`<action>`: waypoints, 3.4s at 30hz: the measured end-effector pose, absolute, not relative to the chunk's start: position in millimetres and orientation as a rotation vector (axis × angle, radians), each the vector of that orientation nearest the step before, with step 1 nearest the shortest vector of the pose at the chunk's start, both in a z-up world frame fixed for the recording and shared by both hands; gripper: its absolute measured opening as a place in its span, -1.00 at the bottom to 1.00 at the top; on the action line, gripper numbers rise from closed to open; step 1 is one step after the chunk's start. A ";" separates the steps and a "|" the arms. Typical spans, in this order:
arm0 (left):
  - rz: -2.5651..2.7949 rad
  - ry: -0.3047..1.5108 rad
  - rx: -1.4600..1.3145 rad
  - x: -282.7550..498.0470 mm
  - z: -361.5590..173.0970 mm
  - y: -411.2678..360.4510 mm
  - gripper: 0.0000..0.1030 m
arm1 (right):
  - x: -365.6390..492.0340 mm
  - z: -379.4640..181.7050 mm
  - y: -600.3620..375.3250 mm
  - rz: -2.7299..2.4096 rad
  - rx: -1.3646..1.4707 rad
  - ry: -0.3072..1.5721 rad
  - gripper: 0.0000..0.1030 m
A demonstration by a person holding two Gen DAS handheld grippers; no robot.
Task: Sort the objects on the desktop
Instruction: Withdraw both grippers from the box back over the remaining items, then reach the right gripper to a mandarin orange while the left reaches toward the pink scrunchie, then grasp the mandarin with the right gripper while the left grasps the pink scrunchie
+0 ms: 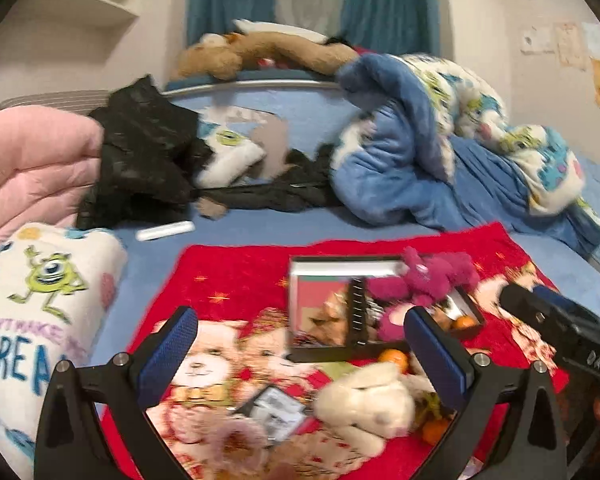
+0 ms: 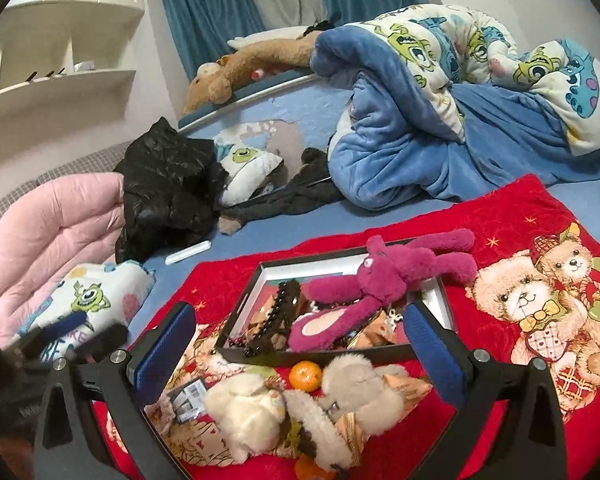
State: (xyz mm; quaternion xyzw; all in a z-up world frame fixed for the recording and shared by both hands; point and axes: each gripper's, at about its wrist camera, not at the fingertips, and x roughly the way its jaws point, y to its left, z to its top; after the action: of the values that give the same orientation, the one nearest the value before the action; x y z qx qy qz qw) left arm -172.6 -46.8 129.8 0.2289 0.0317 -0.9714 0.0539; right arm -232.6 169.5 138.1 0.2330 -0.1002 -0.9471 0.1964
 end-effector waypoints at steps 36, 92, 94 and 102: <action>-2.788 0.123 0.842 -139.6 45.8 -94.5 1.00 | -189.9 80.2 163.4 -2.602 0.786 -0.234 1.00; -2.573 0.213 1.250 -185.7 -49.9 -132.3 0.26 | -218.2 -21.5 127.1 -2.653 1.252 0.128 0.26; -2.608 0.243 1.257 -184.7 -47.8 -129.1 -0.17 | -216.2 -20.6 125.4 -2.666 1.245 0.155 0.13; -2.616 0.185 1.220 -184.3 -41.9 -120.5 -0.68 | -212.3 -16.6 123.9 -2.700 1.219 0.168 -0.27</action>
State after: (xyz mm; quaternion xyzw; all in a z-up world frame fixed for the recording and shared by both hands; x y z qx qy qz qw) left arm -184.3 -120.5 -41.9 0.4185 0.0634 -0.8974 0.1244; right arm -212.3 123.9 -16.6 0.4093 0.0563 -0.9065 0.0871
